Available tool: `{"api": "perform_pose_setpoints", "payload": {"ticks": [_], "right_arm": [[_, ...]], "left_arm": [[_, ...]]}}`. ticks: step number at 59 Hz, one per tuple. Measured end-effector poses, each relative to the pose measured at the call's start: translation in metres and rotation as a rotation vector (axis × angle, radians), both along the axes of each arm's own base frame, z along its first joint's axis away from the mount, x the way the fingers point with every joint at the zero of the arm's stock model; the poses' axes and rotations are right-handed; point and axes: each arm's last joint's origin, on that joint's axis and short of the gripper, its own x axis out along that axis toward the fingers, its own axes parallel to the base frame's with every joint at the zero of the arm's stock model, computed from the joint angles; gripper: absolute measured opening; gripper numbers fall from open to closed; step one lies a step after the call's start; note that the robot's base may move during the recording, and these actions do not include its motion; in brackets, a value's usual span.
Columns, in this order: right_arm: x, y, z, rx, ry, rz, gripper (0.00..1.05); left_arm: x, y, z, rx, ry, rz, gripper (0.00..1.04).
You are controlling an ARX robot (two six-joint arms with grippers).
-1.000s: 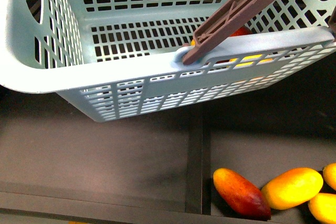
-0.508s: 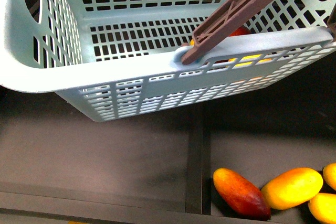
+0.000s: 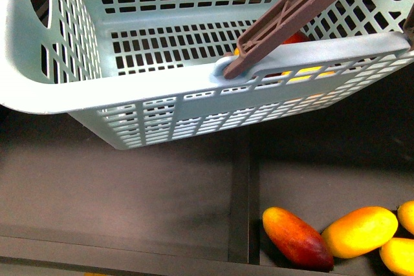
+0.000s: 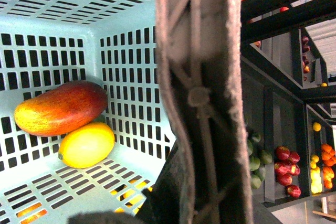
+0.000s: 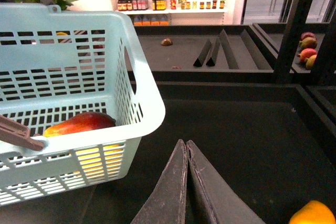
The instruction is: Pick lemon and mango into basket
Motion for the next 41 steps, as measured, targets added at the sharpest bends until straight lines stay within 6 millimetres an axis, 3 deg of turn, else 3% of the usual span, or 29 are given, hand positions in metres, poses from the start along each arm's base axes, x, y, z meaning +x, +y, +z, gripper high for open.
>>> {"api": "perform_pose_setpoints", "payload": {"ticks": [21, 26, 33, 41], "right_arm": [[-0.0095, 0.0, -0.0026, 0.0, 0.005, 0.0, 0.02], [-0.0095, 0.0, -0.0026, -0.001, 0.005, 0.0, 0.16], [-0.0096, 0.0, -0.0025, -0.001, 0.004, 0.0, 0.46], [-0.0096, 0.0, -0.0025, -0.001, 0.004, 0.0, 0.67]], "left_arm": [[0.0001, 0.0001, 0.0, -0.001, 0.001, 0.0, 0.04], [0.0001, 0.0001, 0.0, 0.0, 0.0, 0.0, 0.05], [0.0001, 0.0001, 0.0, 0.0, 0.0, 0.0, 0.05], [0.0001, 0.0001, 0.0, 0.0, 0.0, 0.0, 0.05]]}}
